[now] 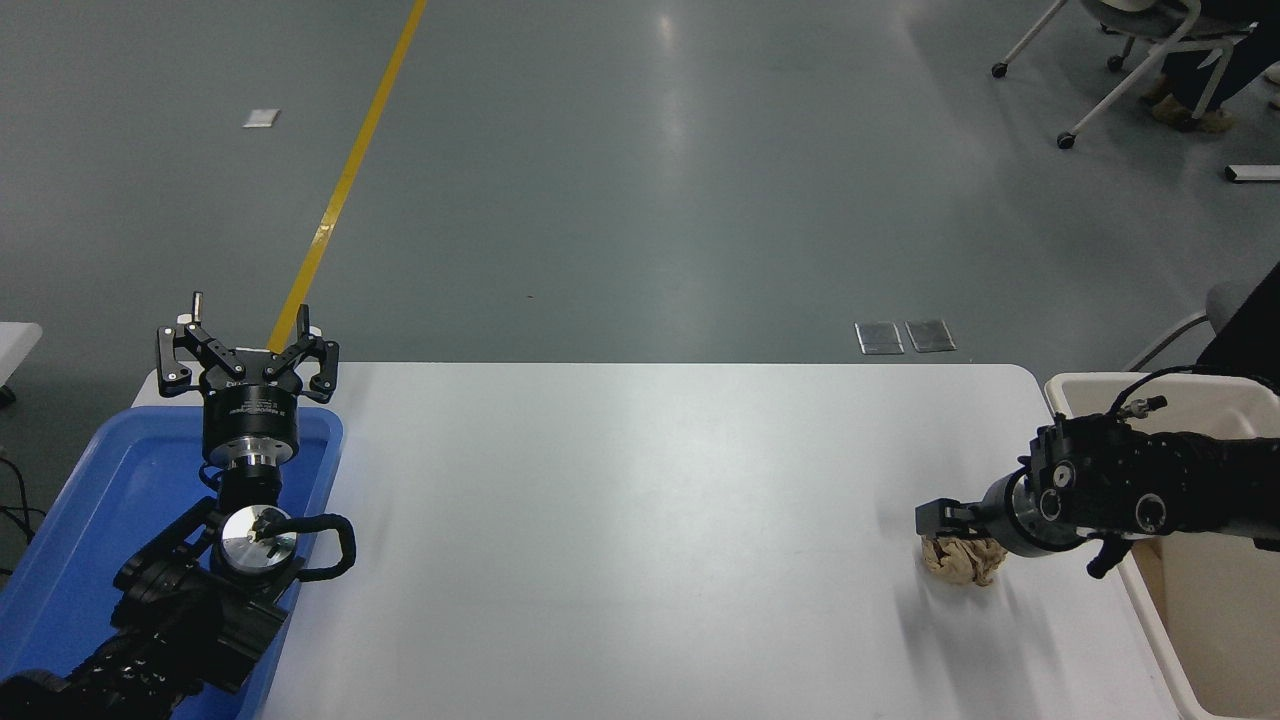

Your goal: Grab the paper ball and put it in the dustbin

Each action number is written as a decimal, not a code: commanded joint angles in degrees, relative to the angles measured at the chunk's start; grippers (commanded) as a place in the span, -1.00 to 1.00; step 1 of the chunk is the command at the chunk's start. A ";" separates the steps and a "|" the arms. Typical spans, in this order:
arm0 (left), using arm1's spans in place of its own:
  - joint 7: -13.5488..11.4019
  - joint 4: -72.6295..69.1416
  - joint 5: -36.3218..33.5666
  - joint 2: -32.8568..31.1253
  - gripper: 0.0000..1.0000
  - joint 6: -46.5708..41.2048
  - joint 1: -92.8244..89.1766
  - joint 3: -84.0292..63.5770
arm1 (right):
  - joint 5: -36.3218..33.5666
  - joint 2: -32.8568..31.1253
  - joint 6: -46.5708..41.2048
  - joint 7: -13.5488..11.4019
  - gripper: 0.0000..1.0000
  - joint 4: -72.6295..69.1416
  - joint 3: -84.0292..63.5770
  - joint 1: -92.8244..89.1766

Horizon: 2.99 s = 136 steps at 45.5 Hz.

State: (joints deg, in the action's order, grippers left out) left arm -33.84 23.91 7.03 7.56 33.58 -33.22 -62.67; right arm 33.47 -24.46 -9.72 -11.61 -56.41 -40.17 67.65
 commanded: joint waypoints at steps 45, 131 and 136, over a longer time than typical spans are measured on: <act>0.09 0.00 -0.09 0.00 0.98 0.00 -0.09 0.00 | -0.42 -19.66 -12.76 0.01 -1.00 -24.18 -22.05 48.08; 0.00 0.00 0.00 0.00 0.98 0.00 0.00 0.00 | -18.88 -6.39 13.59 3.97 -1.00 34.88 6.77 -26.33; 0.00 0.00 0.00 0.00 0.98 -0.01 0.00 0.00 | -18.88 -5.25 13.77 3.97 -1.00 34.88 8.18 -27.22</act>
State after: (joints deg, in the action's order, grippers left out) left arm -33.84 23.91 7.03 7.56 33.55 -33.26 -62.67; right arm 16.86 -34.92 1.96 -7.64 -24.39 -36.87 47.65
